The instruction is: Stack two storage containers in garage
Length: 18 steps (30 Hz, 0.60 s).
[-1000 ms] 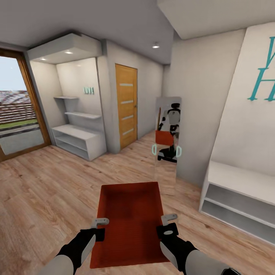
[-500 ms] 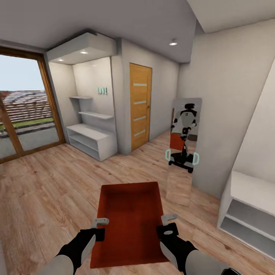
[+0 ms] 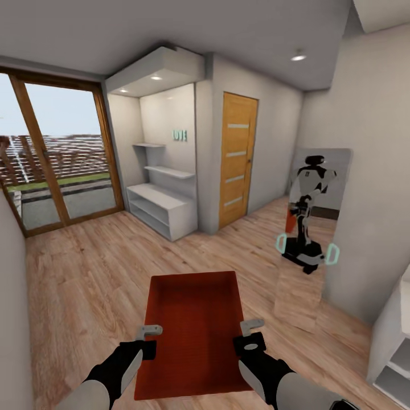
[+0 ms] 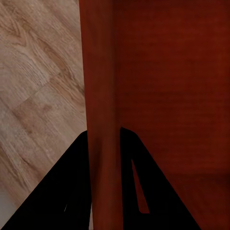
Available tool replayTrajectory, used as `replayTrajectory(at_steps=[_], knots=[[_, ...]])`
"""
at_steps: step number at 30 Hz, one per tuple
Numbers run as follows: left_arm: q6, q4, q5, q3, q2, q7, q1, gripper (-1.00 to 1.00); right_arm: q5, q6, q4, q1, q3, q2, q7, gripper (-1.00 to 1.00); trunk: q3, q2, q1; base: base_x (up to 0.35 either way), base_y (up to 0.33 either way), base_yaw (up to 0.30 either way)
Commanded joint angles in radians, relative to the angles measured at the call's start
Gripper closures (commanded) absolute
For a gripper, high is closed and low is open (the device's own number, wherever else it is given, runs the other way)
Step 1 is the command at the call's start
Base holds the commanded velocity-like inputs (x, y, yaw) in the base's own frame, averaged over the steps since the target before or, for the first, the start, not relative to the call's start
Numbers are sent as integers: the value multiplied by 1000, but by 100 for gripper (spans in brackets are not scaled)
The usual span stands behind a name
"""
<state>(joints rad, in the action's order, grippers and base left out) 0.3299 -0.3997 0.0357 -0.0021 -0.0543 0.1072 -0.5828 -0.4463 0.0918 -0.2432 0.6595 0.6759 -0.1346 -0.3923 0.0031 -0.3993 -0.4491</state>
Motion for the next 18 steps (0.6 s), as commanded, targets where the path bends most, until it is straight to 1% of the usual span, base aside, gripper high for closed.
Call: replayTrajectory(at_steps=[1,5,18], knots=[[6,-2,-11,10,-1,6,0,100,-9,7,-18,0,-1,-1,13,100,0,-1,-1,322,0,258],[6,-2,-11,10,-1,6,0,100,-9,6,-17,0,-1,-1,13,100,0,-1,-1,322,0,104],[6,-2,-12,10,-1,6,0,100,-9,8,-17,0,-2,0,13,100,0,-1,-1,322,0,4]])
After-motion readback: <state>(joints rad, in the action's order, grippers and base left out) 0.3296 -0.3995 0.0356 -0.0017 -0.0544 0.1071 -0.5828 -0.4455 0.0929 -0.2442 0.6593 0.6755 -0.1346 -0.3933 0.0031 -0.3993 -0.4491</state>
